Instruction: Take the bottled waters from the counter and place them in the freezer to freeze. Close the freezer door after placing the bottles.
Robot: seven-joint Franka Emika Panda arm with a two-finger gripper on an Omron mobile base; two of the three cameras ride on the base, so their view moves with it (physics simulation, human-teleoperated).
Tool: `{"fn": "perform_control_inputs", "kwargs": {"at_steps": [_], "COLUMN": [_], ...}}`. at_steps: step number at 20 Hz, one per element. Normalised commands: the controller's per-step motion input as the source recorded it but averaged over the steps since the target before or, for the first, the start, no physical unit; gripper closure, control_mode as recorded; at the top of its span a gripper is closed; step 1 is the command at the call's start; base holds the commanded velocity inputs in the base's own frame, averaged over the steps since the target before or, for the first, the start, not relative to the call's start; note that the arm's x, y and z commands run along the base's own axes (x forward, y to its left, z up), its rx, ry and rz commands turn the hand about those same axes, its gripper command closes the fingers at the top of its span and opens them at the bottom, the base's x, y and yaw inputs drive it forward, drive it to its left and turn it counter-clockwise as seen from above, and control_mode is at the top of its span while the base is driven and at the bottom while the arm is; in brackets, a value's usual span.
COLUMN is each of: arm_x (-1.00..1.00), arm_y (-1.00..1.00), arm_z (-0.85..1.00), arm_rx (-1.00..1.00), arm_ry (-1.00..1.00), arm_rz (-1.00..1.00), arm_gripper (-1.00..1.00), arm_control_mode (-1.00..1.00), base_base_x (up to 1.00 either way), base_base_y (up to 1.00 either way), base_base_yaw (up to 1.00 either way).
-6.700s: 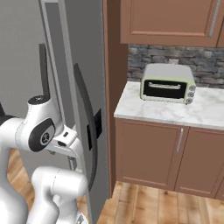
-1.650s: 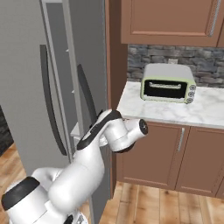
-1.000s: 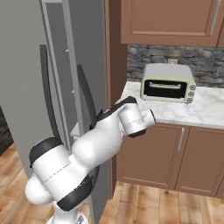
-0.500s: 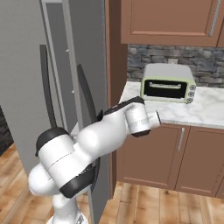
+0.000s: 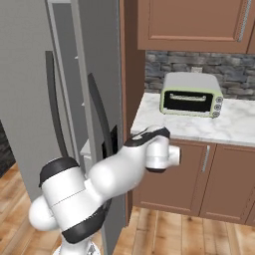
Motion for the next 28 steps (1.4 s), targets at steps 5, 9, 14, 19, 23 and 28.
{"fn": "perform_control_inputs", "kwargs": {"at_steps": [5, 9, 14, 19, 23, 28], "arm_x": [0.03, 0.05, 0.00, 0.00, 0.04, 0.06], "arm_y": [0.10, 0.00, 0.31, 0.25, 0.20, 0.39], "arm_z": [0.00, 0.00, 0.00, 0.00, 0.00, 0.00], "arm_rx": [0.00, 0.00, 0.00, 0.00, 0.00, 0.00], "arm_ry": [0.11, 0.02, 0.01, 0.00, 0.00, 0.00], "arm_rz": [0.00, 0.00, 0.03, 0.02, 0.00, 0.00], "arm_gripper": [-1.00, -1.00, -1.00, -1.00, -1.00, -1.00], "arm_control_mode": [-1.00, -1.00, -1.00, -1.00, -1.00, -1.00], "base_base_x": [0.00, 0.00, 0.00, 0.00, 0.00, 0.00], "base_base_y": [0.00, 0.00, 0.00, 0.00, 0.00, 0.00], "base_base_yaw": [0.00, 0.00, 0.00, 0.00, 0.00, 0.00]}}
